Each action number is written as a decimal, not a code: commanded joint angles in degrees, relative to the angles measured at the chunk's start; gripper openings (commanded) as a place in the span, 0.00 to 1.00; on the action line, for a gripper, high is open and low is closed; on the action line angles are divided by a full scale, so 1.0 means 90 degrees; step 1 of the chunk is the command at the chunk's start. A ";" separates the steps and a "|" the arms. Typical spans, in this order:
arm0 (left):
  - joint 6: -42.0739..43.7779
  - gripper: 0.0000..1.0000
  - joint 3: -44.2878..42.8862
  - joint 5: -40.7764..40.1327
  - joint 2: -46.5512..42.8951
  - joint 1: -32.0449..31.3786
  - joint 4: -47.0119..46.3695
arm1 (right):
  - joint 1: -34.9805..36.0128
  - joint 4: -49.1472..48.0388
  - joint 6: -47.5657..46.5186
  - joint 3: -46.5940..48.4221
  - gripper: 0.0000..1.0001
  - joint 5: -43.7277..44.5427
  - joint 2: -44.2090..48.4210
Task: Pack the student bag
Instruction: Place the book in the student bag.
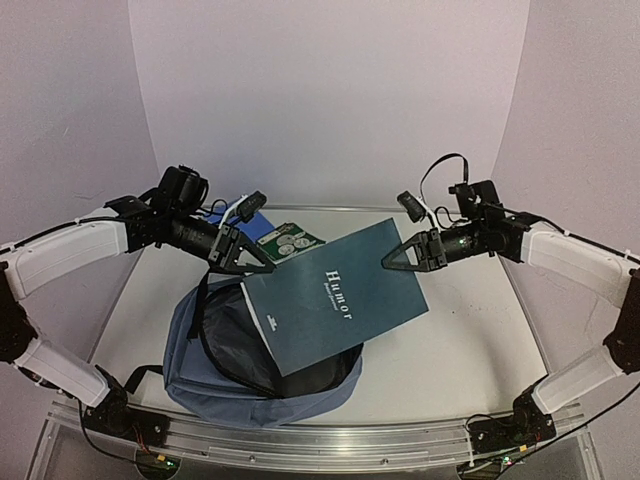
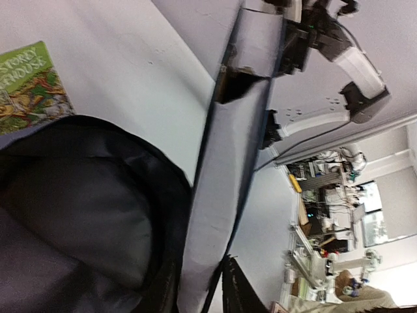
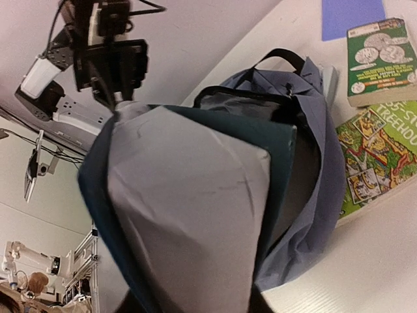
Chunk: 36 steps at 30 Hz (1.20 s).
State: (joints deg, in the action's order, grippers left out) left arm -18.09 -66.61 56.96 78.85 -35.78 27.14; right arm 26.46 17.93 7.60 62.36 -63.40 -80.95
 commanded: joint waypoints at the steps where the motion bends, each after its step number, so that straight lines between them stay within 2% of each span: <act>1: -0.0281 0.31 -0.0156 -0.1141 -0.0006 0.0072 -0.0257 | 0.0169 -0.0204 0.0331 0.0303 0.09 0.0661 0.0319; 4: -0.0707 0.50 0.0257 -0.1779 -0.0284 0.0332 -0.0413 | 0.0169 -0.0272 0.0648 0.0203 0.00 0.0964 0.0407; 7: -0.1093 0.66 0.0698 -0.2386 -0.0552 0.0505 -0.0424 | 0.0166 -0.0303 0.1003 0.0074 0.00 0.1374 0.0445; 9: -0.1357 0.75 0.0851 -0.3117 -0.0662 0.0557 -0.0077 | 0.0166 -0.0294 0.1251 -0.0017 0.00 0.1668 0.0458; 14: -0.2066 0.86 0.1253 -0.5016 -0.0911 0.0595 0.1035 | 0.0171 -0.0288 0.1853 -0.0208 0.00 0.2093 0.0464; 16: -0.2348 0.89 0.1494 -0.5400 -0.1090 0.0596 0.1213 | 0.0167 -0.0286 0.2055 -0.0245 0.00 0.2221 0.0441; 20: -0.2782 0.94 0.1968 -0.5511 -0.1389 0.0596 0.1287 | 0.0169 -0.0284 0.2256 -0.0238 0.00 0.2329 0.0318; 26: -0.3182 0.96 0.2452 -0.5320 -0.1747 0.0596 0.1208 | 0.0169 -0.0279 0.2280 -0.0163 0.00 0.2394 0.0177; 29: -0.3322 0.94 0.2798 -0.4759 -0.1952 0.0596 0.0769 | 0.0172 -0.0284 0.2280 -0.0171 0.00 0.2414 0.0130; 33: -0.3544 0.77 0.3477 -0.3520 -0.2075 0.0596 -0.0720 | 0.0168 -0.0284 0.2301 -0.0175 0.00 0.2396 0.0079; 36: -0.3643 0.60 0.3625 -0.3173 -0.2068 0.0596 -0.1133 | 0.0168 -0.0284 0.2351 -0.0164 0.00 0.2315 0.0121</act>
State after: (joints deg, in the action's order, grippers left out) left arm -48.16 -35.45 20.18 60.92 -30.52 27.77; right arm 28.01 17.61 28.03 59.72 -42.33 -79.94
